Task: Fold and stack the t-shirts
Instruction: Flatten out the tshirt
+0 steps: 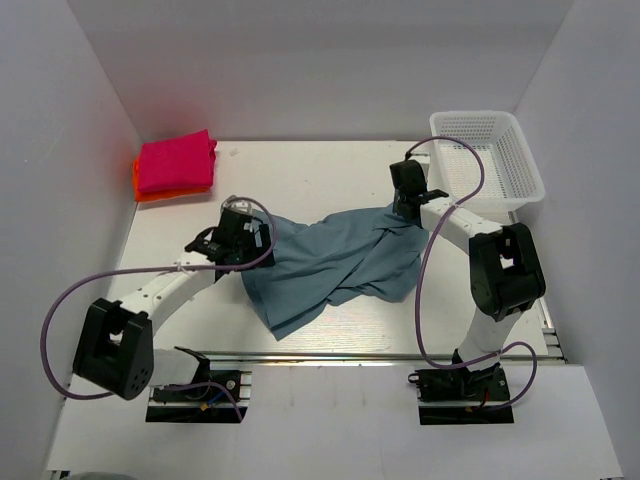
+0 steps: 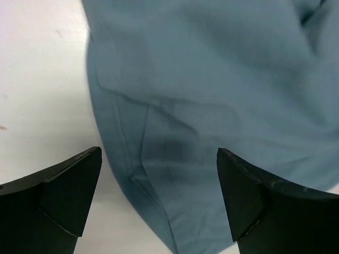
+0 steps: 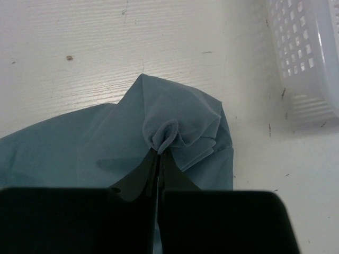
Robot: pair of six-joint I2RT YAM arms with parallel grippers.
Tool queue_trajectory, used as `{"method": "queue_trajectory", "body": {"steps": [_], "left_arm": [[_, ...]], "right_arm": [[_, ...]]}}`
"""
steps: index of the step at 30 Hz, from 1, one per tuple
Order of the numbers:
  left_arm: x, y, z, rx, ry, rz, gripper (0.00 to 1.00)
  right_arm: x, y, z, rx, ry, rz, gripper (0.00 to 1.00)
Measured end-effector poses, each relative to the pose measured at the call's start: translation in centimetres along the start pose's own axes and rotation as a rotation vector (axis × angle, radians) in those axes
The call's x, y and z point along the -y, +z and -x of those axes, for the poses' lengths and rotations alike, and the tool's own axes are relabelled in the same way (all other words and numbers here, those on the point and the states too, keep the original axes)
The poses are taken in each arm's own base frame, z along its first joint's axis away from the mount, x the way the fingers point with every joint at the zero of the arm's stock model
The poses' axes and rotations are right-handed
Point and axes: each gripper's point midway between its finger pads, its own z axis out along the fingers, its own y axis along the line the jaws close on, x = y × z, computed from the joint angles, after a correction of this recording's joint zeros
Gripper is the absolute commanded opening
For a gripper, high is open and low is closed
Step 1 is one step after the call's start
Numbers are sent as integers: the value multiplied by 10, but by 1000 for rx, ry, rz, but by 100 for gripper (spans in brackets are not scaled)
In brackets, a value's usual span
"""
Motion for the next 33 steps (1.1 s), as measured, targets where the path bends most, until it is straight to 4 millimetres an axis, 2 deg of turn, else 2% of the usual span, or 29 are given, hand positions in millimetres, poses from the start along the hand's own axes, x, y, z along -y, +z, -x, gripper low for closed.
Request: {"method": "queue_trajectory", "body": {"steps": [6, 11, 16, 18, 22, 23, 24, 25, 29, 33], "left_arm": [[-2, 2, -55, -121, 3, -70, 82], [-1, 4, -78, -162, 18, -116, 76], [3, 3, -74, -135, 39, -153, 74], [4, 6, -73, -130, 47, -156, 70], [1, 14, -80, -158, 65, -144, 67], [0, 16, -82, -168, 68, -139, 59], [0, 17, -84, -173, 69, -136, 59], [0, 18, -84, -175, 73, -135, 54], [0, 19, -84, -172, 77, -136, 49], [1, 18, -80, -158, 73, -141, 36]], "right_arm": [[-1, 0, -6, -21, 9, 10, 0], [1, 0, -7, -27, 19, 6, 0], [2, 0, -8, -33, 19, 7, 0], [2, 0, -9, -34, 20, 7, 0], [2, 0, -9, -38, 21, 7, 0], [2, 0, -9, -38, 21, 7, 0], [2, 0, -9, -38, 22, 7, 0], [2, 0, -9, -39, 22, 6, 0], [3, 0, -9, -39, 24, 6, 0], [2, 0, -9, -39, 26, 6, 0]]}}
